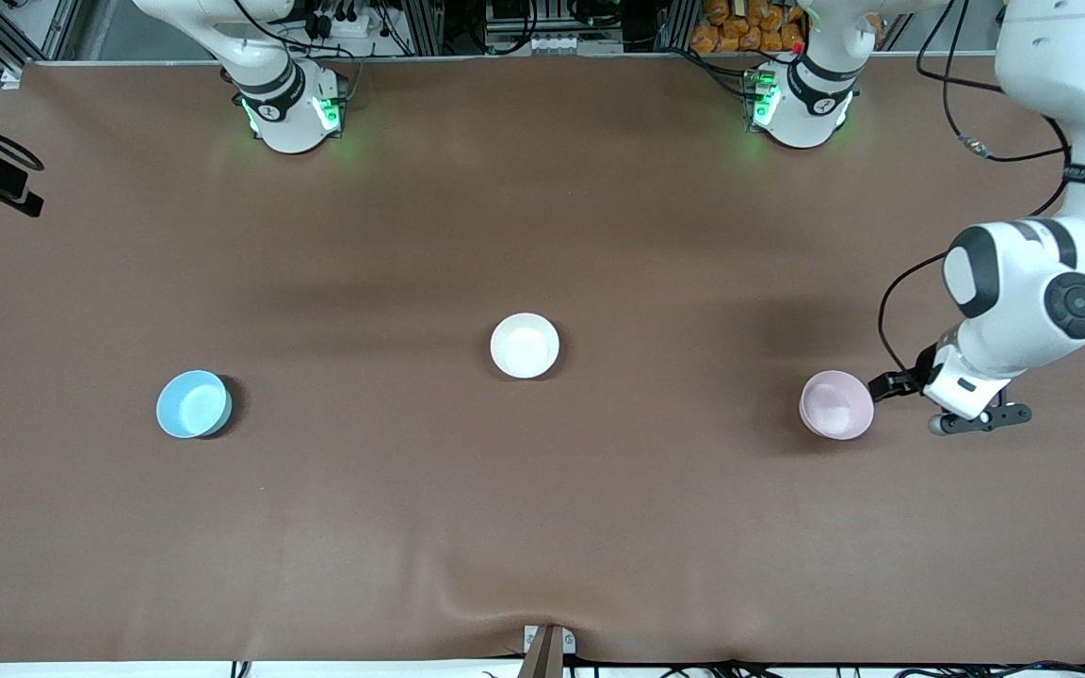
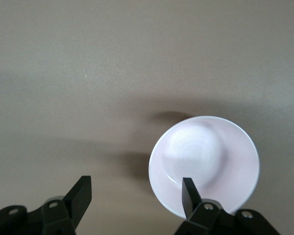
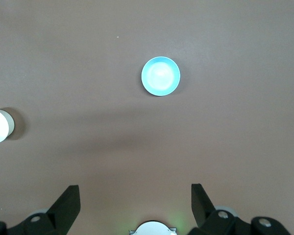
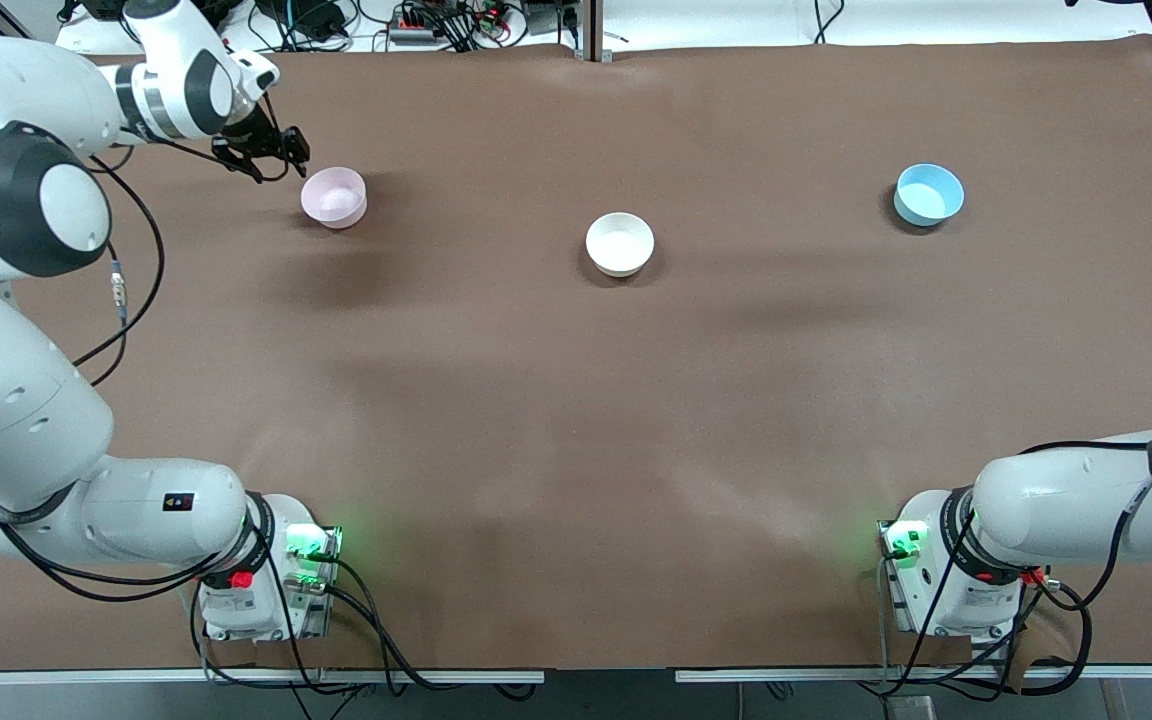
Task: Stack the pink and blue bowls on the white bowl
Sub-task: 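Reach the left gripper down to the pink bowl and grasp its rim, then carry the pink bowl onto the white bowl while the right gripper reaches the blue bowl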
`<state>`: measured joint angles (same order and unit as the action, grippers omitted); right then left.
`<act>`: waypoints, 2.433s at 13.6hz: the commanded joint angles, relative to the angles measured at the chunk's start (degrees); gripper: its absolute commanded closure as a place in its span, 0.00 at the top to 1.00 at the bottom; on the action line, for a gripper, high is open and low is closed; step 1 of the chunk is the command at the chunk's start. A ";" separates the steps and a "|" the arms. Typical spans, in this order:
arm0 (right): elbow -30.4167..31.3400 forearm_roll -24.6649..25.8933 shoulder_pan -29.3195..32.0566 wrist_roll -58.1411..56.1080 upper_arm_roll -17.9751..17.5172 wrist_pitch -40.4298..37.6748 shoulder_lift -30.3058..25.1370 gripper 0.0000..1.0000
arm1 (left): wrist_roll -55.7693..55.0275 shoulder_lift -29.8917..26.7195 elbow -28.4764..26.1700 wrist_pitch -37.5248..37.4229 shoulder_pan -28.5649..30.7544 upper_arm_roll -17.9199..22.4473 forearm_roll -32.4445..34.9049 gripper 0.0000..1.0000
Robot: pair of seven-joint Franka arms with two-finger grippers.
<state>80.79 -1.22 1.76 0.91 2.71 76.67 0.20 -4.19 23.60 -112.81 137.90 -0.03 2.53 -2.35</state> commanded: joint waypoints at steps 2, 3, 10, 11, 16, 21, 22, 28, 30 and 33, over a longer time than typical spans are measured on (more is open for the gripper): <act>-0.98 0.51 0.35 0.85 -0.34 0.67 0.86 1.00 | 1.12 2.76 1.18 1.85 0.21 -0.33 -1.43 0.73; -0.90 0.34 0.53 0.85 -0.34 0.85 0.95 1.00 | 1.12 3.29 1.27 1.85 0.21 -0.42 -1.52 0.71; -0.81 0.51 1.06 0.41 -0.16 4.27 1.74 1.00 | 1.12 6.80 1.36 3.87 -0.23 -0.77 -3.63 0.11; -0.72 0.60 1.14 0.41 -0.16 4.54 1.74 1.00 | 1.12 6.90 1.36 3.87 -0.32 -0.77 -4.50 0.00; -0.81 0.77 0.97 0.67 -0.07 6.82 4.80 1.00 | 1.21 3.22 2.06 -2.78 0.12 -3.93 -4.95 0.00; -0.89 0.78 1.23 0.41 0.01 7.09 6.04 1.00 | -1.33 -6.80 2.94 -17.28 -0.23 -12.26 -5.04 0.00; -0.89 0.78 1.23 0.50 -0.07 7.00 6.13 1.00 | -3.69 -8.12 2.94 -18.44 -0.23 -14.90 -5.04 0.00; -0.46 0.69 2.90 0.67 0.01 6.65 9.12 1.00 | -19.42 -5.42 6.71 -18.37 -4.51 -28.72 -4.77 0.00; -0.63 0.69 4.56 0.15 0.01 6.65 11.57 1.00 | -25.74 -1.91 10.05 -17.84 -9.96 -28.55 -4.25 0.00; -0.46 0.43 6.59 0.23 -0.07 6.92 15.86 1.00 | -31.74 3.72 13.22 -11.27 -15.07 -28.37 -4.16 0.00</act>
<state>81.02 -0.96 6.72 0.94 3.33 83.81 12.55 -33.03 22.21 -103.63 123.60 -12.64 -26.32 -6.35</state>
